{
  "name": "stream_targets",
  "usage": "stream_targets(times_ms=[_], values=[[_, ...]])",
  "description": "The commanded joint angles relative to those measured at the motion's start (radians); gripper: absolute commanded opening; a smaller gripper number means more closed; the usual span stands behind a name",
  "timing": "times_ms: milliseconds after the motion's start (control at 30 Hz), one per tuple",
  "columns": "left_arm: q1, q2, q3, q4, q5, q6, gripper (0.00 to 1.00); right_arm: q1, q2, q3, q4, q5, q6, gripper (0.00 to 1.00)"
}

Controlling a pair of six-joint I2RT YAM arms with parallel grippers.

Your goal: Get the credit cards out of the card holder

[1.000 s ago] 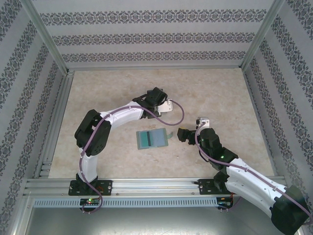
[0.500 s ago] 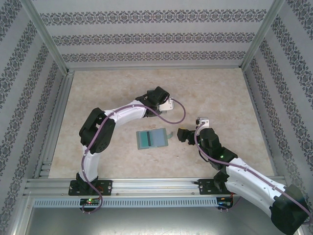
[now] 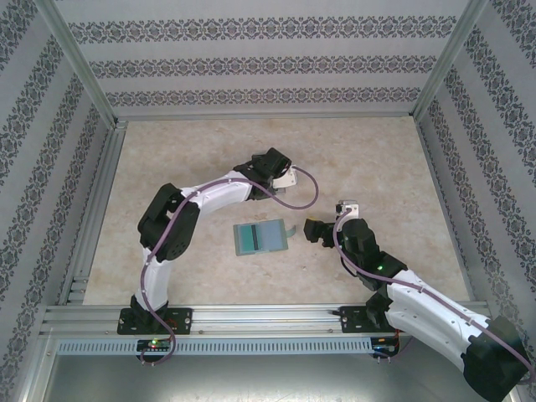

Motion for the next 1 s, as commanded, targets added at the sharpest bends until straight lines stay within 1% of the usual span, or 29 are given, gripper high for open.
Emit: stream_targets(times_ms=[0,133,200,267,333,433,567,600,633,733,900,967], values=[[0.009,-0.135,0.024,-0.056,0.058,-0.16,0.51,-0.008,-0.003,0.032,0.003,0.01,0.008,0.98],[0.008,-0.241,-0.017,-0.131,0.124,-0.339,0.59,-0.008,0.033,0.07,-0.042,-0.013,0.013,0.98],[0.008,-0.31,-0.081,-0.13,0.129,-0.444,0.65,-0.007,0.062,0.078,-0.065,-0.031,0.017,0.98],[0.009,-0.376,-0.154,-0.124,0.124,-0.552,0.7,-0.005,0.086,0.123,-0.08,-0.058,0.016,0.97],[0.008,-0.437,-0.206,-0.134,0.112,-0.68,0.72,0.001,0.115,0.134,-0.076,-0.08,0.016,0.95],[0.008,-0.542,-0.284,-0.159,0.106,-0.884,0.73,0.037,0.175,0.162,-0.072,-0.095,-0.004,0.88],[0.01,-0.72,-0.498,-0.067,0.153,-1.099,0.74,0.113,0.296,0.217,-0.063,-0.073,-0.027,0.81],[0.01,-0.755,-0.541,-0.062,0.156,-1.173,0.78,0.125,0.336,0.235,-0.061,-0.083,-0.028,0.76],[0.01,-0.779,-0.573,-0.064,0.155,-1.226,0.77,0.133,0.369,0.254,-0.06,-0.097,-0.03,0.73],[0.01,-0.838,-0.667,-0.07,0.16,-1.367,0.72,0.166,0.464,0.305,-0.063,-0.113,-0.027,0.66],[0.01,-0.918,-0.855,0.053,0.245,-1.551,0.62,0.182,0.587,0.364,-0.059,-0.177,0.008,0.51],[0.01,-0.919,-0.903,0.105,0.281,-1.584,0.57,0.181,0.617,0.38,-0.055,-0.215,0.024,0.49]])
